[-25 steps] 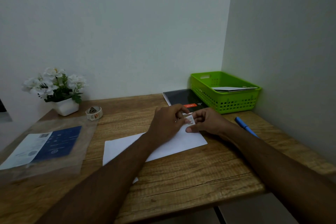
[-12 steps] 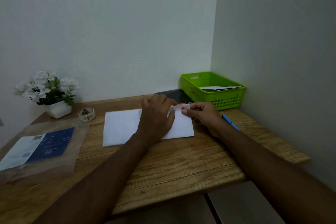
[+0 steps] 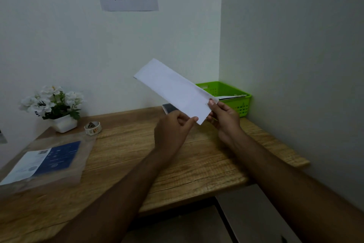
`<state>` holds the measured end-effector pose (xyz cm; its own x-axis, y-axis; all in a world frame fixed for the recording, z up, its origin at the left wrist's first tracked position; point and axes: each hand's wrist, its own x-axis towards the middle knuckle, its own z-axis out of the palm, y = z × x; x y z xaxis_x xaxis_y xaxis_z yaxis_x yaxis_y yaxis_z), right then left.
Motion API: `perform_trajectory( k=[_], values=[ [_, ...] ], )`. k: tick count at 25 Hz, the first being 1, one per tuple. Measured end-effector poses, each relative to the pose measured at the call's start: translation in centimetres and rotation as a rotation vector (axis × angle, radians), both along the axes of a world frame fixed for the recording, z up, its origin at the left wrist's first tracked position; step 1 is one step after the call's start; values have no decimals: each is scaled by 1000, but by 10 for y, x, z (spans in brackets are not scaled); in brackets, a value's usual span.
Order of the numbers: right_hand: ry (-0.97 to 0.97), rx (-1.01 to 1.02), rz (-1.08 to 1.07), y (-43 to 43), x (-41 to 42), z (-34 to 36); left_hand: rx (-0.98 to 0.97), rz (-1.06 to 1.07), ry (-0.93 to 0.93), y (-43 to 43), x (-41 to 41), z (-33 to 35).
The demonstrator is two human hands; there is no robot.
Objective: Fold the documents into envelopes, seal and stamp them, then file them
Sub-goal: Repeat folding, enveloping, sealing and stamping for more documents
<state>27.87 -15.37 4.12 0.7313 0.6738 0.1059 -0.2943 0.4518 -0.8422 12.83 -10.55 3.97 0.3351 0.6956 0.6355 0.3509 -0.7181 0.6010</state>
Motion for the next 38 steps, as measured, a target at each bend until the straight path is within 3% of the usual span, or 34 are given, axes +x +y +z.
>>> perform_trajectory(
  k=[9,21,26,32,35,38],
  values=[
    [93,64,-112,-33,44,24,-458,-260,-305,-18,70,22],
    [127,-36,-260,-10,103,22,-577,-290,-269,7,139,34],
    [90,-103,-274,1,114,17,-486,-274,-163,25,148,34],
    [59,-202,-295,6,116,12,-253,-100,65,44,151,36],
    [40,-239,-335,7,116,9,-181,-181,144,50,143,33],
    [-98,-250,-453,7,104,6,-148,-268,154,52,125,32]
  ],
)
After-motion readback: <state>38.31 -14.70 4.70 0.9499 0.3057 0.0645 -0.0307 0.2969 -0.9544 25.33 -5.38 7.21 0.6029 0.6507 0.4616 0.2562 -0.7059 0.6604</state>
